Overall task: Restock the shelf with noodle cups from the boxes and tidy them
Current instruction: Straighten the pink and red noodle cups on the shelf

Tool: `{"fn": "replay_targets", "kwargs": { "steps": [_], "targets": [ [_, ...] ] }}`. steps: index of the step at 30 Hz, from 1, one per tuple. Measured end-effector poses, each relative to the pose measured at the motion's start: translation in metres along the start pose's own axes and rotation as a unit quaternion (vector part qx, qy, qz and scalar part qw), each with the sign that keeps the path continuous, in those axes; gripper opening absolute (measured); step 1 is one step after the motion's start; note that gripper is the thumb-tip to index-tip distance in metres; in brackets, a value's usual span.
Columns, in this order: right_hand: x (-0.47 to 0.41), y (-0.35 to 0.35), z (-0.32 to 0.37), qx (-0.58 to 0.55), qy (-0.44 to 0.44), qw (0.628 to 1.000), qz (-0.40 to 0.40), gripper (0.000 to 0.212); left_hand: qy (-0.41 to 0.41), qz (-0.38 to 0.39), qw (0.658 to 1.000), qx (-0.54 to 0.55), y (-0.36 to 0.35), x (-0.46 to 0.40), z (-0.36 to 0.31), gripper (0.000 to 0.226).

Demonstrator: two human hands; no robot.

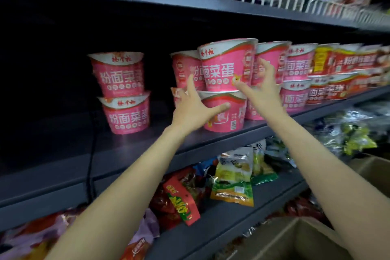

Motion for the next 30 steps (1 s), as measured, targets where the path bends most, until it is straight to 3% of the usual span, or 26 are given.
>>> {"fn": "replay_targets", "kwargs": {
  "steps": [4, 12, 19, 24, 27, 30],
  "targets": [
    [-0.018, -0.015, -0.01, -0.143, -0.084, 0.981, 0.101, 0.087, 0.061, -0.008, 0.996, 0.069, -0.043, -0.013, 0.005, 0.13],
    [0.01, -0.015, 0.007, -0.122, -0.042, 0.981, 0.147, 0.077, 0.045, -0.089, 0.994, -0.035, -0.027, 0.009, 0.013, 0.129],
    [0.035, -0.051, 0.05, -0.044, -0.001, 0.974, 0.222, 0.081, 0.057, -0.065, 0.996, 0.036, 0.052, 0.046, 0.048, 0.128],
    [0.044, -0.079, 0.076, -0.043, 0.019, 0.993, 0.111, 0.109, 0.079, -0.067, 0.995, -0.003, 0.081, 0.063, 0.059, 0.129],
    [0.055, -0.102, 0.101, 0.059, 0.057, 0.997, -0.009, 0.124, 0.085, -0.084, 0.992, -0.044, 0.082, 0.066, 0.06, 0.13],
    [0.063, -0.124, 0.107, 0.13, 0.049, 0.989, -0.055, 0.135, 0.085, -0.089, 0.99, -0.068, 0.084, 0.069, 0.06, 0.128]
  ]
}}
Point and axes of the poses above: each hand's wrist, its own x-axis away from the middle knuckle, its own y-axis out of the back of the hand, z = x × y, the point moved 3 cm from there along -x, towards the middle knuckle, and after that the axes turned 10 degrees about -y, right-handed, at the moved point
